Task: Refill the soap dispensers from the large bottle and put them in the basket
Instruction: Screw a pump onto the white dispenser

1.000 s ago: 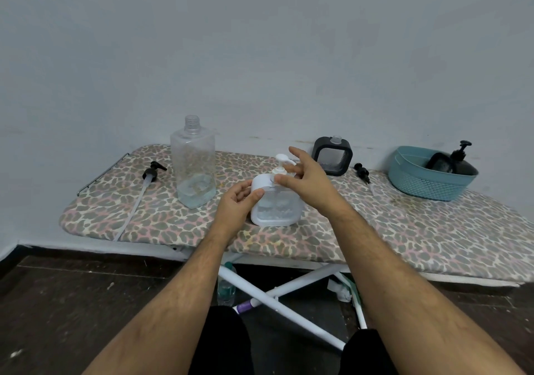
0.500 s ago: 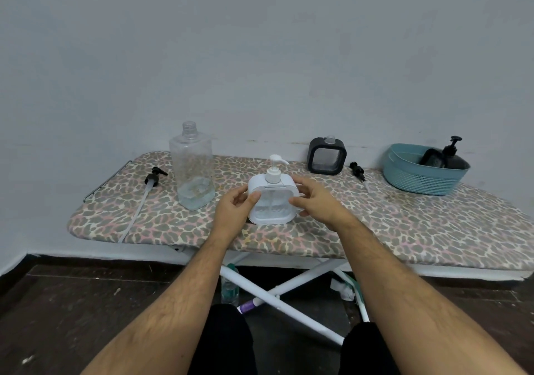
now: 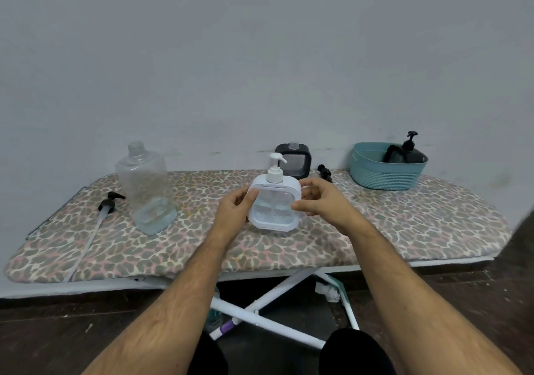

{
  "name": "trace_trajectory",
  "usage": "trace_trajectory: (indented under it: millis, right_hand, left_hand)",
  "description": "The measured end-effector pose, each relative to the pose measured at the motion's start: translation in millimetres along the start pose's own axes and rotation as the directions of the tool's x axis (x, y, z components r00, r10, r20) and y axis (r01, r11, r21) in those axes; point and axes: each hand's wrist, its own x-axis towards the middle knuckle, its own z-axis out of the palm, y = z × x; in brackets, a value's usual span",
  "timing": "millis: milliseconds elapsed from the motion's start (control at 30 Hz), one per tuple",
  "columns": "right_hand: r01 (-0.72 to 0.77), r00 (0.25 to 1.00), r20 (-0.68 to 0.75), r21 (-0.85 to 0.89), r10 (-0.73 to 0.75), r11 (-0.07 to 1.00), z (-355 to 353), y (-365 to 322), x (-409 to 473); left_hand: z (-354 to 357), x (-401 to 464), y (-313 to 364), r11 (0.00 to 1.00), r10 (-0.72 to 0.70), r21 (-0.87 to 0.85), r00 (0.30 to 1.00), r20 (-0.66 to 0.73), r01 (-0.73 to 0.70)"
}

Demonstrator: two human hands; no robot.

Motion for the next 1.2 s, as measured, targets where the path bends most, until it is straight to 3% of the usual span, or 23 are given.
trace_trajectory:
  millis: [233, 467, 700, 1200]
  right_hand:
    - [0.054, 0.986, -0.161, 0.074, -0.041, 0.996, -65, 6, -6]
    - [0.127, 0.916, -0.389, 0.052, -0.097, 0.991, -115, 3, 8]
    - [0.142, 0.799, -0.588, -0.024, -0.129, 0.99, -163, 10, 39]
    - [0.018, 0.65, -0.755, -0.09, -0.08, 0.996, -237, 64, 102]
  left_hand:
    - [78, 40, 17, 0.999, 0.013, -0.041, 0.994, 0.111, -0.008]
    - [151, 97, 33, 0.997, 0.063, -0.066, 0.981, 0.181, -0.052]
    - [218, 166, 40, 0.991, 0.133, 0.016, 0.987, 0.094, -0.135]
    - [318, 252, 19, 0.998, 0.013, 0.051, 0.957, 0.289, -0.029]
